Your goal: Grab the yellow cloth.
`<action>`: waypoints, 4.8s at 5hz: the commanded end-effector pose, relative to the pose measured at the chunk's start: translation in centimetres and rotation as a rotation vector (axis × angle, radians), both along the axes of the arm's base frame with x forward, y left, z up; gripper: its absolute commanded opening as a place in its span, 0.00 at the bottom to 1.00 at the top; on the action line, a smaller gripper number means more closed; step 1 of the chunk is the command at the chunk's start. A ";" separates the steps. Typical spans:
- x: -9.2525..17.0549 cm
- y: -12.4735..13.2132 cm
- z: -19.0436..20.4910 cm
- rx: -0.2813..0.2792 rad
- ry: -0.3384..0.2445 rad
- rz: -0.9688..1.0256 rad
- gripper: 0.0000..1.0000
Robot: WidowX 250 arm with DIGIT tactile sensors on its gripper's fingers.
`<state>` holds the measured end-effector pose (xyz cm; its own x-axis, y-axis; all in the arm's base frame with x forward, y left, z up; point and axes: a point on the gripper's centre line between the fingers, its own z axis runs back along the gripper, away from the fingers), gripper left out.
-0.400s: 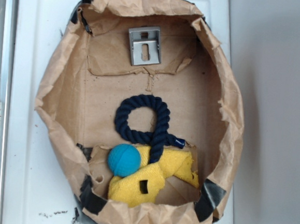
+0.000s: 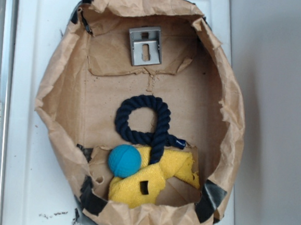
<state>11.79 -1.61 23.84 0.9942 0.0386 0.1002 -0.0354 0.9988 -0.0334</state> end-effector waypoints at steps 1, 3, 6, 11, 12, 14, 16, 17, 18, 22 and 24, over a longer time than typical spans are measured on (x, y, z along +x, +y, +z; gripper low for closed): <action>8.0 2.8 -0.4 0.001 -0.047 0.043 1.00; 15.8 6.5 -2.2 -0.022 -0.167 -0.153 1.00; 18.9 2.6 -9.0 0.098 -0.173 -0.713 1.00; 17.8 -0.9 -10.8 0.019 -0.019 -0.948 1.00; 16.3 -1.8 -10.9 0.073 -0.153 -1.189 1.00; 14.5 -3.2 -13.2 0.016 -0.220 -1.501 1.00; 14.9 -6.0 -13.6 -0.223 -0.278 -1.641 1.00; 15.2 -7.1 -15.1 -0.284 -0.306 -1.670 1.00; 15.1 -8.1 -17.3 -0.303 -0.285 -1.690 1.00; 15.4 -3.9 -13.6 -0.216 -0.321 -1.358 0.00; 16.2 1.2 -9.7 -0.155 -0.330 -1.006 0.00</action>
